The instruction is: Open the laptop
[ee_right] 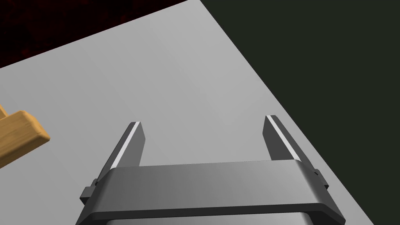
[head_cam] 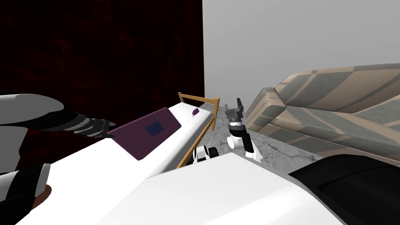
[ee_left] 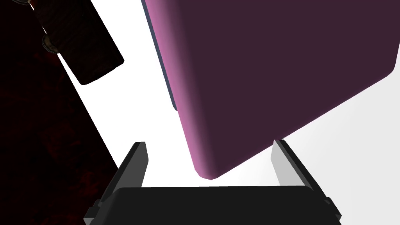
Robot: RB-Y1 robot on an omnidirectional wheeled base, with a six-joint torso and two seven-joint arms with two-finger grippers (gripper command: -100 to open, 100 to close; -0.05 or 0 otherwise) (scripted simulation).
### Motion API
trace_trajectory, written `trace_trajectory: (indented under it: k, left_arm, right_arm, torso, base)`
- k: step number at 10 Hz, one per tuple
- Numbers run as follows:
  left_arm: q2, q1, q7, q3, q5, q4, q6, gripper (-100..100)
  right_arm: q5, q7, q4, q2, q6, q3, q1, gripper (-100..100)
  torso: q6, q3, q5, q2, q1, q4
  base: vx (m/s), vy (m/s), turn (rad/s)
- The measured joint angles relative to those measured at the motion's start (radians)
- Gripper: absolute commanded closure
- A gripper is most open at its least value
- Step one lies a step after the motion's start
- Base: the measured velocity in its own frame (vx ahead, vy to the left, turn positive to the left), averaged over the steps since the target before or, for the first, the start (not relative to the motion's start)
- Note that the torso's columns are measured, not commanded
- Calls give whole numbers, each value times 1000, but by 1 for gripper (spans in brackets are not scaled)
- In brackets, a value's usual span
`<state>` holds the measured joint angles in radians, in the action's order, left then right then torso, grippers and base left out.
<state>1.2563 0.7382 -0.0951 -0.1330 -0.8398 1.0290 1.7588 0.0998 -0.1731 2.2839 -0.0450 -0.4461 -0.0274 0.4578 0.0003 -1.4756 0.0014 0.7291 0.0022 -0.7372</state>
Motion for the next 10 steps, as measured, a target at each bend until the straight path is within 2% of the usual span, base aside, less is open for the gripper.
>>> trace_trajectory:
  k: [4,5,10]
  left_arm:
    - [70,23,-11,-16,-36,48,91,-100]
    - [71,25,-12,-15,-36,48,96,0]
    - [71,25,-12,-15,-36,48,95,0]
  right_arm:
    - [0,0,0,0,0,0,0,0]
    - [0,0,0,0,0,0,0,0]
    - [0,0,0,0,0,0,0,0]
  torso:
    - [0,0,-1,-2,-4,-1]
    - [0,-2,-1,1,-3,0]
    - [0,0,-1,9,-2,-1]
  base:
    - [1,-5,8]
    - [-6,-2,-1]
    - [0,0,0]
